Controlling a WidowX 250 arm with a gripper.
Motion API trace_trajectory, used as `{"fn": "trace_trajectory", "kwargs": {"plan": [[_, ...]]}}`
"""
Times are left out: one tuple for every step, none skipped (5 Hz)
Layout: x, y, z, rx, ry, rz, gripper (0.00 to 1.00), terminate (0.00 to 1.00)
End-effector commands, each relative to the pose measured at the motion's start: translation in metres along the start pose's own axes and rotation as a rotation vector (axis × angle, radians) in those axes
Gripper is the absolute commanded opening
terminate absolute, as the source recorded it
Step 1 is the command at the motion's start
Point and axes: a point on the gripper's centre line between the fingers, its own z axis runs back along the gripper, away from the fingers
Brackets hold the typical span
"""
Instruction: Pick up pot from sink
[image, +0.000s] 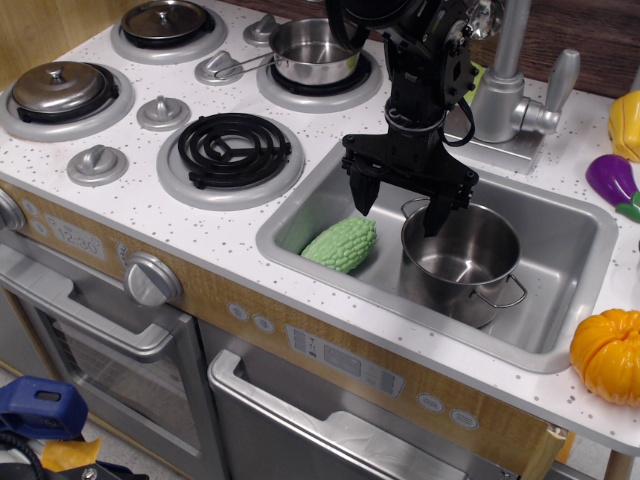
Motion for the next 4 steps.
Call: {"fn": "trace_trajectory", "kwargs": {"plan": [[0.0, 0.0, 0.0, 0.0, 0.0, 0.0, 1.0, 0.0], [0.0, 0.002, -0.007, -0.013, -0.013, -0.005, 1.0, 0.0], [-0.001, 0.001, -0.014, -0.025, -0.028, -0.004, 1.0, 0.0], [0.001, 0.002, -0.022, -0.043, -0.033, -0.01, 1.0, 0.0]]}}
